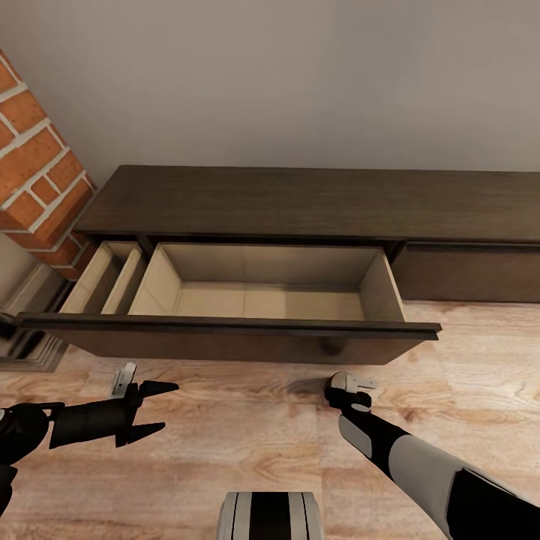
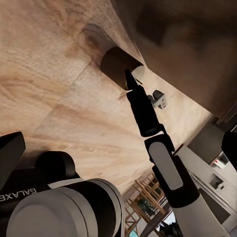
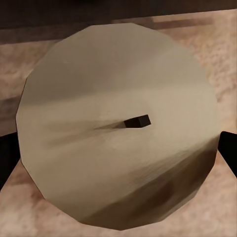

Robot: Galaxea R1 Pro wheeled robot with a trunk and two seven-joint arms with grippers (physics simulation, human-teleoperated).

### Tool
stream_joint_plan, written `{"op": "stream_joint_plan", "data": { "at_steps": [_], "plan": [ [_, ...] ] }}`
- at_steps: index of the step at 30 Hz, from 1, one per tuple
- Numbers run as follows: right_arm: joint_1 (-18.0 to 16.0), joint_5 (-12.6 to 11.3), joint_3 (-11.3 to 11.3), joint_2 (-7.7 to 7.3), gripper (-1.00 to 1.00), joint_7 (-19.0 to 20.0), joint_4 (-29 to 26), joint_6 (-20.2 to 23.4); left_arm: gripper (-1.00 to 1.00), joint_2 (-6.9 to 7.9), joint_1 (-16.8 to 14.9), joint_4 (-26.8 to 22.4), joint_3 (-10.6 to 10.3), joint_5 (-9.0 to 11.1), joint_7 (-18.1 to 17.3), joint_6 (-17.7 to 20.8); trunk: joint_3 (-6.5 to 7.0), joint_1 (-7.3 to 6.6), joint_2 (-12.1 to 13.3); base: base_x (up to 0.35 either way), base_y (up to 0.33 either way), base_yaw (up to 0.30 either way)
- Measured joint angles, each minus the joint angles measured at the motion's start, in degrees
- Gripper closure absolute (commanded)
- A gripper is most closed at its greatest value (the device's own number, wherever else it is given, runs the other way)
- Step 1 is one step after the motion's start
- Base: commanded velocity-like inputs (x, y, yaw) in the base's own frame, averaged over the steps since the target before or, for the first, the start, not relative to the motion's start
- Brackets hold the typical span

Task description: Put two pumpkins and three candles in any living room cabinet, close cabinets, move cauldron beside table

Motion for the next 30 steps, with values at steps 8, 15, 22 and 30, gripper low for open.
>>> {"op": "stream_joint_plan", "data": {
  "at_steps": [8, 15, 22, 30],
  "plan": [
    [0.0, 0.0, 0.0, 0.0, 1.0, 0.0, 0.0, 0.0, -1.0, -0.05, 0.0, 0.0, 0.0, 0.0, 0.0, 0.0, 0.0, 0.0, 0.0, 0.0, 0.0, 0.0],
    [0.0, -0.2, -0.1, -0.02, 1.0, 0.0, 0.0, -0.1, -1.0, -0.05, 0.0, 0.0, 0.0, 0.0, 0.0, 0.0, 0.0, 0.0, 0.0, 0.0, 0.0, 0.0],
    [0.0, -0.2, -0.1, -0.02, 1.0, 0.0, 0.0, -0.1, -1.0, 0.02, 0.0, 0.0, 0.0, 0.0, 0.0, 0.0, 0.0, 0.0, 0.0, 0.0, 0.0, 0.0],
    [0.0, -0.4, -0.1, -0.02, 1.0, 0.0, 0.0, 0.0, -1.0, 0.1, 0.0, 0.1, 0.0, -0.1, 0.1, 0.0, 0.88, -0.1, 0.1, 0.0, 0.0, 0.0]
  ]
}}
